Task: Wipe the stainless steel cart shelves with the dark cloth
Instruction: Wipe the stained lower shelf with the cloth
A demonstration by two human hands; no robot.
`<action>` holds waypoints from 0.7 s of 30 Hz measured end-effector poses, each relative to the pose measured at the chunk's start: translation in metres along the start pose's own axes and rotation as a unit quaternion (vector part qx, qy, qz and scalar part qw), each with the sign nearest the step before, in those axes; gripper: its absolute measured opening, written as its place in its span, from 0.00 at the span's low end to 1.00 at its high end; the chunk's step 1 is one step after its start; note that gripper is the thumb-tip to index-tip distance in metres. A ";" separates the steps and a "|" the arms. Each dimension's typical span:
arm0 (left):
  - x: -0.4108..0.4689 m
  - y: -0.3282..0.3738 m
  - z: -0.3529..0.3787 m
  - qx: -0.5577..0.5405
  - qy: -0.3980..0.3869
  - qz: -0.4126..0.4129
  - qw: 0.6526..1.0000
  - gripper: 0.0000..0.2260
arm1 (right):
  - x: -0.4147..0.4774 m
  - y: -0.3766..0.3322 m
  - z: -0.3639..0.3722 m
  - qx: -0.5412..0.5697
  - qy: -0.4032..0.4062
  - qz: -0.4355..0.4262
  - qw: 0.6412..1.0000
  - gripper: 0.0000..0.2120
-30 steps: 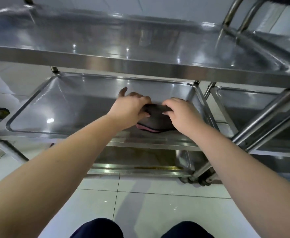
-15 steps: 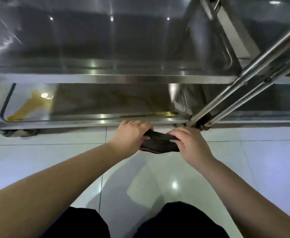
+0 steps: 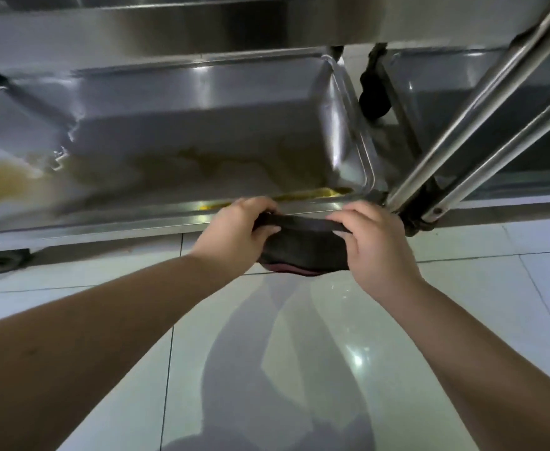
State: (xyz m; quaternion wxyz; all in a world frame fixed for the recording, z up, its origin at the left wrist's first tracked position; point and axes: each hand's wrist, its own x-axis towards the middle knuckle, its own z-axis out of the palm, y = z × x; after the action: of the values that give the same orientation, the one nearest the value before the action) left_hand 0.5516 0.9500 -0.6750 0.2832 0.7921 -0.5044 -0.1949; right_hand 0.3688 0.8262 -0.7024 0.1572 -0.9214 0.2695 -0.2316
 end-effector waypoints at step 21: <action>0.113 -0.131 0.008 0.298 -0.031 -0.133 0.945 0.24 | 0.118 0.037 0.085 -0.172 -0.285 0.138 0.933 0.34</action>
State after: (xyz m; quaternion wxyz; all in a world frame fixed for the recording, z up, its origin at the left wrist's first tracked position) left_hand 0.6842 0.8884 -0.7679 -0.0099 0.8939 -0.4378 -0.0963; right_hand 0.4849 0.7435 -0.7492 0.0969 -0.9155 0.3734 0.1142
